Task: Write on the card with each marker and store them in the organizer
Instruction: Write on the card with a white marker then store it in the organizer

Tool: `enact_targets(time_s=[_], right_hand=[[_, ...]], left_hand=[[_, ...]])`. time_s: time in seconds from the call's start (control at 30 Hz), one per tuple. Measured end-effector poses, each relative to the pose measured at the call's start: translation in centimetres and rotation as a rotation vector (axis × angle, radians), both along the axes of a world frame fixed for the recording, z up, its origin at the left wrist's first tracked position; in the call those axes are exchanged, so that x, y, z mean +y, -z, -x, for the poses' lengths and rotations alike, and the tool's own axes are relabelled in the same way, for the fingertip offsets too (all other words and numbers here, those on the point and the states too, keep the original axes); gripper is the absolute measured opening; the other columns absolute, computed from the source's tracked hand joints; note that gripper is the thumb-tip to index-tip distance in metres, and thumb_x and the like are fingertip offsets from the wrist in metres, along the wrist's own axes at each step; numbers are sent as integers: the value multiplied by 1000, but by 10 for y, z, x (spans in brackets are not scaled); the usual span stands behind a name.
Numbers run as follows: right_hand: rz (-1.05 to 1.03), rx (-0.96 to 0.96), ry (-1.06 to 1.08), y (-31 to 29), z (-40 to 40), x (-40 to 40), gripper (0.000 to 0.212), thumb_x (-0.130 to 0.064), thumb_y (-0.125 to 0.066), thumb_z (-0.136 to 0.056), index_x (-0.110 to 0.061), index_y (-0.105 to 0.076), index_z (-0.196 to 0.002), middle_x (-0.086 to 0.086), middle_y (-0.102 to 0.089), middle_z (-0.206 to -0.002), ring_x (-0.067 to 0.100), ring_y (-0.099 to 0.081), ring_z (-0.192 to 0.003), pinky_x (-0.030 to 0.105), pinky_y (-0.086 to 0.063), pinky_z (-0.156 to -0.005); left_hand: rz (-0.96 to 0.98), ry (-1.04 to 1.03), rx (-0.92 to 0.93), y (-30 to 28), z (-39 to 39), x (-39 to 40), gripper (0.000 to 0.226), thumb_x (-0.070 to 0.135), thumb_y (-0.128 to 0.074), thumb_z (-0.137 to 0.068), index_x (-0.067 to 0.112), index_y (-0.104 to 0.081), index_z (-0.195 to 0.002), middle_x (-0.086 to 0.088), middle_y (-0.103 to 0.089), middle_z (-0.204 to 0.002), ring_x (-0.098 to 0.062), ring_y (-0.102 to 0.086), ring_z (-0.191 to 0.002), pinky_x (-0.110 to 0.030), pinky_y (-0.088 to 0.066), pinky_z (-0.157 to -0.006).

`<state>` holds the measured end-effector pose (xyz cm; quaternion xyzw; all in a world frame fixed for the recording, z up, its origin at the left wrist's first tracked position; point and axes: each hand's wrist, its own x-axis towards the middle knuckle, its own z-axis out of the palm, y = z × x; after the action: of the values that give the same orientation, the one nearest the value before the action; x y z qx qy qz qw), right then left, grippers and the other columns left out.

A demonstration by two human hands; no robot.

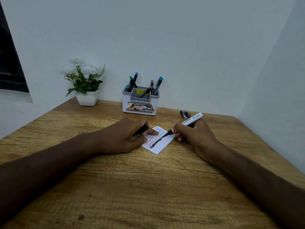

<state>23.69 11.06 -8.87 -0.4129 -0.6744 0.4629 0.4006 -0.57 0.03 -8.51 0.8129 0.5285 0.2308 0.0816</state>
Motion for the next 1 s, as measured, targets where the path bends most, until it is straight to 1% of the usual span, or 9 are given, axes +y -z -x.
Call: enact_targets(time_s=[0.1, 0.37, 0.5, 0.57, 0.7, 0.77, 0.83, 0.9, 1.0], right_hand=[[-1, -1, 8, 0, 0, 1, 12, -4, -78, -86, 8, -78, -86, 21, -78, -77, 17, -65, -55, 21, -51, -51], [12, 6, 37, 1, -1, 6, 13, -8, -77, -85, 5, -78, -83, 18, -76, -71, 19, -65, -59, 29, -52, -59], [6, 0, 39, 1, -2, 7, 13, -9, -77, -84, 3, -80, -82, 24, -77, -78, 22, -67, -63, 31, -53, -62], [8, -16, 53, 0, -2, 6, 13, -10, -77, -85, 2, -80, -82, 21, -78, -76, 20, -67, -62, 30, -53, -61], [-52, -2, 136, 1, -3, 6, 11, -14, -79, -82, -3, -78, -80, 9, -76, -69, 15, -67, -60, 32, -52, -60], [-108, 66, 177, -2, -6, 7, 10, -16, -80, -81, -6, -77, -83, 8, -77, -71, 14, -69, -66, 37, -58, -70], [-72, 234, 103, -6, -7, 5, 14, -7, -79, -84, 4, -73, -90, 14, -76, -76, 22, -71, -75, 41, -62, -82], [23, 416, -41, -11, -6, -4, 11, 0, -73, -92, 11, -68, -92, 16, -72, -78, 27, -70, -75, 38, -64, -78], [79, 466, -194, -15, -2, -21, 16, 2, -57, -102, 7, -68, -92, 17, -73, -79, 26, -71, -70, 31, -64, -69]], left_hand=[[-16, -8, 10, -1, 0, 0, 28, 36, -62, -101, 51, -40, -92, 10, -72, -110, -6, -65, -86, -38, -51, -66], [-7, 15, 2, -2, -2, -2, 23, 41, -55, -98, 54, -38, -90, 10, -72, -120, -12, -68, -103, -45, -54, -72], [-28, 13, 23, -1, 0, 0, 27, 35, -59, -101, 50, -39, -91, 13, -72, -123, -4, -66, -93, -40, -53, -70], [-37, 15, 22, 0, 1, 0, 26, 34, -59, -102, 48, -39, -91, 14, -72, -125, -3, -66, -92, -36, -52, -69], [-19, 13, 16, 0, 1, 0, 25, 34, -58, -101, 45, -39, -90, 15, -71, -129, -7, -68, -99, -41, -53, -70], [-11, 23, 12, -1, 1, -2, 27, 28, -59, -104, 42, -40, -91, 18, -69, -132, 0, -66, -94, -32, -47, -66], [13, 38, -13, -4, 1, -5, 20, 25, -56, -106, 34, -44, -93, 20, -67, -135, 12, -62, -102, -29, -47, -71], [55, 38, -54, -5, 1, -6, 16, 24, -51, -109, 31, -45, -95, 23, -65, -137, 7, -60, -117, -35, -50, -80], [76, 21, -28, -6, 0, -6, 11, 31, -43, -111, 36, -46, -102, 23, -67, -128, -3, -62, -101, -32, -46, -76]])
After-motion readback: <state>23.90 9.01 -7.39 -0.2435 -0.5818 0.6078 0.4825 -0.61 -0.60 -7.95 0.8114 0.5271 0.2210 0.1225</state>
